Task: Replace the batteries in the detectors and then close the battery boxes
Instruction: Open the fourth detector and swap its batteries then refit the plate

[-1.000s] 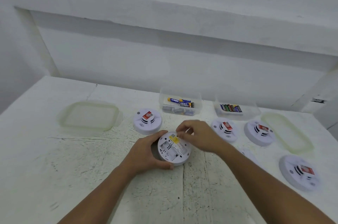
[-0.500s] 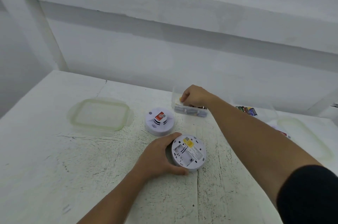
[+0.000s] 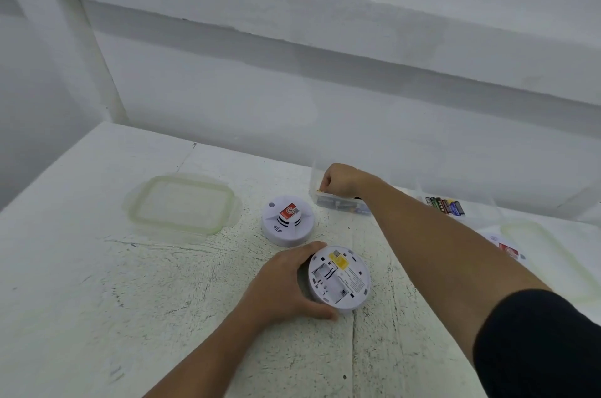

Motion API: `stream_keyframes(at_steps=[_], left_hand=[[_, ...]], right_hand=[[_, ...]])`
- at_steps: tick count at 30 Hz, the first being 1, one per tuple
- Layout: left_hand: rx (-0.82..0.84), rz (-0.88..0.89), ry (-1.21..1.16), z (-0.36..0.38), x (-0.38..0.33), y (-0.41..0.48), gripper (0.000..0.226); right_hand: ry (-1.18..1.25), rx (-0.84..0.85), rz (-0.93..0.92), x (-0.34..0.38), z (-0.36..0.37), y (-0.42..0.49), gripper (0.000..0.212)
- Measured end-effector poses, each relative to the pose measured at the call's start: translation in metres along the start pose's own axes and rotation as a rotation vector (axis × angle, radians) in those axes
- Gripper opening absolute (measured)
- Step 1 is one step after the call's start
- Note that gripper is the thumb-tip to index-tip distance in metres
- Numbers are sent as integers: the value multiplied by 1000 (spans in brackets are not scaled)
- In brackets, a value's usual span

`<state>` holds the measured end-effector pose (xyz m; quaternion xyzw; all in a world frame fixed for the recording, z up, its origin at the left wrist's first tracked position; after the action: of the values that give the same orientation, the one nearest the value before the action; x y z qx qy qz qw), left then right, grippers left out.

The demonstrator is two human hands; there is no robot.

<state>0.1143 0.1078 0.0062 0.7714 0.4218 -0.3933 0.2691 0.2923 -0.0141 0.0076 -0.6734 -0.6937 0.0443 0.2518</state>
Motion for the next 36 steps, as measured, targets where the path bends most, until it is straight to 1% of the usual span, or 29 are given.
stream_keyframes(at_steps=[3,5,7,10,12,13,15,17,20,24,28,31,33,36], left_hand=[[2,0,-1,0,-1,-1,80],[3,-1,-3,1,-1,-1,79],[-3,-3,2,1,0,-1,80],[-5,-7,6,1,1,0,80],[-2,-12,1,2,2,0,77],[-5,-16,-3,2,3,0,77],[-8,-21,-6,3,6,0,77],[-11,-19,-11,4,7,0,78],[-18,-14,-23,4,8,0,79],[-23,2,-62,5,8,0,80],[-41,3,-87,5,9,-1,80],[-42,-17,-100,6,12,-1,79],[-33,-42,-110,7,16,-2,81],[-9,-73,-122,8,21,-2,85]], right_hand=[[6,35,-8,0,-2,-3,21],[58,22,-22,1,-9,-9,24],[196,-21,-48,-1,-19,-17,21],[502,-133,-85,-11,-36,-32,6],[584,-188,-126,-17,-46,-50,21],[622,-203,-147,-17,-49,-60,24],[689,-236,-170,-19,-50,-86,23],[728,-260,-161,-23,-42,-114,18],[790,-238,-132,-26,-14,-150,12],[722,-222,-103,-23,34,-185,11],[634,-350,-194,-10,56,-207,11],[504,-444,-250,-6,61,-212,22],[424,-464,-272,-7,69,-211,25],[427,-469,-298,-13,75,-211,19]])
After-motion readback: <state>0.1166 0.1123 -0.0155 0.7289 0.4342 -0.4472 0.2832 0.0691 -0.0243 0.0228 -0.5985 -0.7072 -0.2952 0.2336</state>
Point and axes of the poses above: each hand's wrist, its own y-axis towards the middle knuckle, its own z-axis out of the palm, x = y × z, the point moved 8 cm from there along y, towards the middle knuckle, and after that the axes turned 2 degrees about -y, right-handed, at the moved point
